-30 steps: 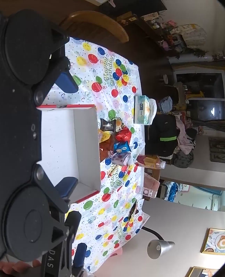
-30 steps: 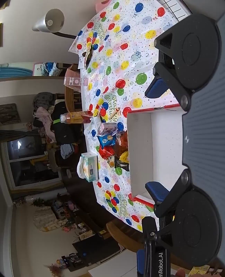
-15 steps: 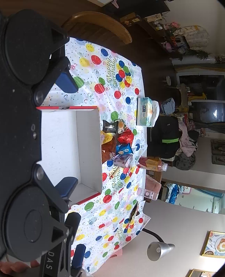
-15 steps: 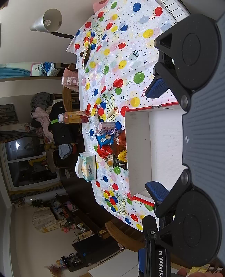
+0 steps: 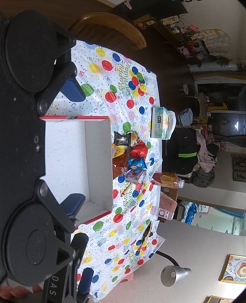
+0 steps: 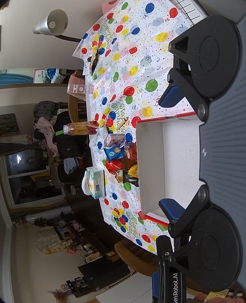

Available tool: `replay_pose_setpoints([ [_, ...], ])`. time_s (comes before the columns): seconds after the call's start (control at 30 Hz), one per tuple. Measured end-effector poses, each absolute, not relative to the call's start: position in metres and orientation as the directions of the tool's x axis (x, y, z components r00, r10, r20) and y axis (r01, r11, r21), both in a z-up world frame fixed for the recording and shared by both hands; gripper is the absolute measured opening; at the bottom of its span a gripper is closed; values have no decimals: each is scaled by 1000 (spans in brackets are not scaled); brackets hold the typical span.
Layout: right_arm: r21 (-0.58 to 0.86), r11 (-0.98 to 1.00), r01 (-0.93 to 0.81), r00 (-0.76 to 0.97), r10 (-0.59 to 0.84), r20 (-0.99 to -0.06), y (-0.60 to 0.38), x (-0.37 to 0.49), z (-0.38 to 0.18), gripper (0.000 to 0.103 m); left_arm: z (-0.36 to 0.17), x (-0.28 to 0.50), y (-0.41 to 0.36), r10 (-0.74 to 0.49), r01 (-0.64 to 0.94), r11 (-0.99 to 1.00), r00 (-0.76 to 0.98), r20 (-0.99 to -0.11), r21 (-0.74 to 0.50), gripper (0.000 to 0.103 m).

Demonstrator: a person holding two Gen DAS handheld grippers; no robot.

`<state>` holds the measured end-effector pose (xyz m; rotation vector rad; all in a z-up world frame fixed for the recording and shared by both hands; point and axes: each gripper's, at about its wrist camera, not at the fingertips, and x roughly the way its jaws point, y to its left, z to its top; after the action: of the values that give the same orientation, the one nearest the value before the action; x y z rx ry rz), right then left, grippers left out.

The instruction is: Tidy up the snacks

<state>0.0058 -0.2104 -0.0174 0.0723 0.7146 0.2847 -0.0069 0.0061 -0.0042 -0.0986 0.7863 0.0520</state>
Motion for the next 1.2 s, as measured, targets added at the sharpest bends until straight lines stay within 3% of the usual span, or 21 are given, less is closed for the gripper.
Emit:
replay_pose_setpoints([
  [1.2,161,959,-234,717,282,-637,-210,5,-18,103,-4,-8,8,13,-85,994,708,-706,-67,103],
])
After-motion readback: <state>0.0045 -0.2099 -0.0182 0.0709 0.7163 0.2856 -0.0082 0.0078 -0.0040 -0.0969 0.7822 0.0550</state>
